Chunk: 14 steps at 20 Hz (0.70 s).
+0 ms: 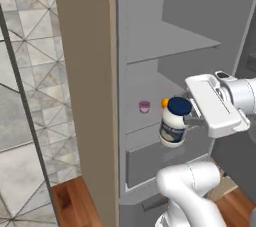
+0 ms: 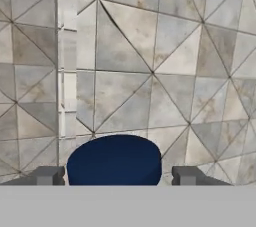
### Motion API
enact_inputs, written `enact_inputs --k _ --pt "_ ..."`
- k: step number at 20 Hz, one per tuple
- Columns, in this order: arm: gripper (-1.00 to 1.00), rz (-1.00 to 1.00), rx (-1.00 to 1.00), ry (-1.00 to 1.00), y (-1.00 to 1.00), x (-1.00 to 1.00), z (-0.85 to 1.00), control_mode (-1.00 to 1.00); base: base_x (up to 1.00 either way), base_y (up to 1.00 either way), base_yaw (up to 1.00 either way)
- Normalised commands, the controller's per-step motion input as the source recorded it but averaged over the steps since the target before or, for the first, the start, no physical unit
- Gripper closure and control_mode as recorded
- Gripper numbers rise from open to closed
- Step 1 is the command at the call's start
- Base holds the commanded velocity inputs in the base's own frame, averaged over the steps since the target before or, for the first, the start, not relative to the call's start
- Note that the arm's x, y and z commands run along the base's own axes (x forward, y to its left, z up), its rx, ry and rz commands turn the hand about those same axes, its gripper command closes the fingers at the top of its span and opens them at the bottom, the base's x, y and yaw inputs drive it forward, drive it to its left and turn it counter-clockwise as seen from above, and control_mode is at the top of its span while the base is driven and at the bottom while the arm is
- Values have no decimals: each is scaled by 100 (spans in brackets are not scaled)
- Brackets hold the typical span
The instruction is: Place the mayonnaise and condiment bottle from the counter to the top shelf of the fridge. If the existing items in the fridge are on the top shelf, move them to other shelves.
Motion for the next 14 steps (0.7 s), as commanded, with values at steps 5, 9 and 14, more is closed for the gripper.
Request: enact_inputs --k 5,9,14 --pt "100 -11 1 -8 0 37 34 -100 25 0 -5" --pt "100 -31 11 -10 -11 75 62 -100 0 0 0" --pt "100 -33 15 -8 -21 92 54 -100 0 0 0"
